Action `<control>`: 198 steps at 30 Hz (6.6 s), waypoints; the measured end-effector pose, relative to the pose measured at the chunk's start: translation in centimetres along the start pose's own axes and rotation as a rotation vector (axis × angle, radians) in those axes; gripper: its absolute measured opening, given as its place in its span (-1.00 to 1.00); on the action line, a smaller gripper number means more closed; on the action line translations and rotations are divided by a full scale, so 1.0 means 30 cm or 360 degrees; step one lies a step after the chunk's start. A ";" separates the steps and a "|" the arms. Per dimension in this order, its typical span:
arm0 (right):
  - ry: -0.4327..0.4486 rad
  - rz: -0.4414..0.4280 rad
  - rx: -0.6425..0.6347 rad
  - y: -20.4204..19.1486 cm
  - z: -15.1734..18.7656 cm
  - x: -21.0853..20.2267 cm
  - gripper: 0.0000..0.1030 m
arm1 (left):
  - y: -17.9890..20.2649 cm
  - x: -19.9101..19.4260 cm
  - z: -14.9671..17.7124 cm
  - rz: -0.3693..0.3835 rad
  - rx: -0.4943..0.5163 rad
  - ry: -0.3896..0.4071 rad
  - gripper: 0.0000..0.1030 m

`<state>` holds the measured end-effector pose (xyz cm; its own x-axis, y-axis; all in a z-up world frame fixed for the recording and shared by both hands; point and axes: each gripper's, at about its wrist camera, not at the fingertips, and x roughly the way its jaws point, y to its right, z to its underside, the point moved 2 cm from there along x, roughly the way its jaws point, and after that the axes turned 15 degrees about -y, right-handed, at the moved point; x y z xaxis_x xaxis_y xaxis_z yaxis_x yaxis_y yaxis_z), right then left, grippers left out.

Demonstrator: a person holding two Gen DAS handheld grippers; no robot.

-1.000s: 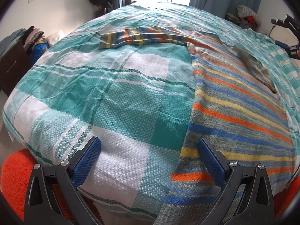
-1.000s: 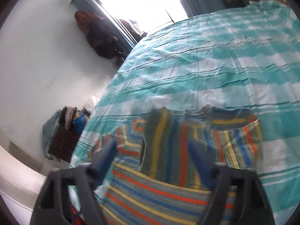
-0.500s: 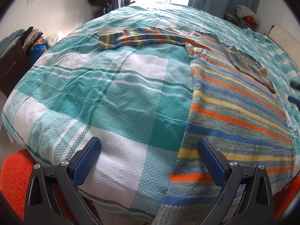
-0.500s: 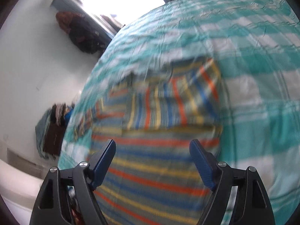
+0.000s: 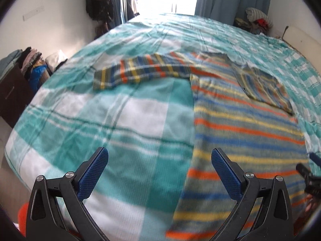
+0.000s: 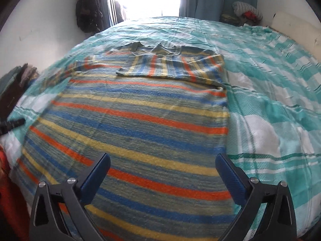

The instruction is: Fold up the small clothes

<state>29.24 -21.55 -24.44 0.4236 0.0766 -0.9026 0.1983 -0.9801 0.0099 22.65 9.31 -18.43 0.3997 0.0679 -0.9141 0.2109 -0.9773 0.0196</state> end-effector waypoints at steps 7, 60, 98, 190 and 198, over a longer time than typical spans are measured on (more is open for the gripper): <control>-0.0091 0.0005 0.0035 0.024 -0.003 0.109 1.00 | 0.003 0.239 -0.027 0.0066 0.0048 -0.0259 0.99; -0.0099 0.0006 0.0026 0.015 0.011 0.151 1.00 | 0.055 -0.038 -0.717 0.0298 0.0117 0.0005 -0.94; -0.0219 -0.0021 0.0025 0.025 -0.002 0.125 1.00 | 0.059 0.139 -0.339 0.0073 0.0229 -0.0177 0.69; -0.0178 0.0067 -0.0020 -0.013 0.237 0.048 1.00 | 0.183 0.059 0.308 0.0116 0.0424 -0.0262 0.99; -0.0234 0.0067 -0.0038 0.114 0.265 -0.144 0.99 | 0.024 -0.099 0.329 0.0223 0.0302 -0.0255 0.95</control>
<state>21.05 -26.68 -23.95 0.2984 0.0061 -0.9544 0.2050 -0.9770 0.0578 12.81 6.42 -19.69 0.2637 -0.0882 -0.9606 -0.0131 -0.9960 0.0879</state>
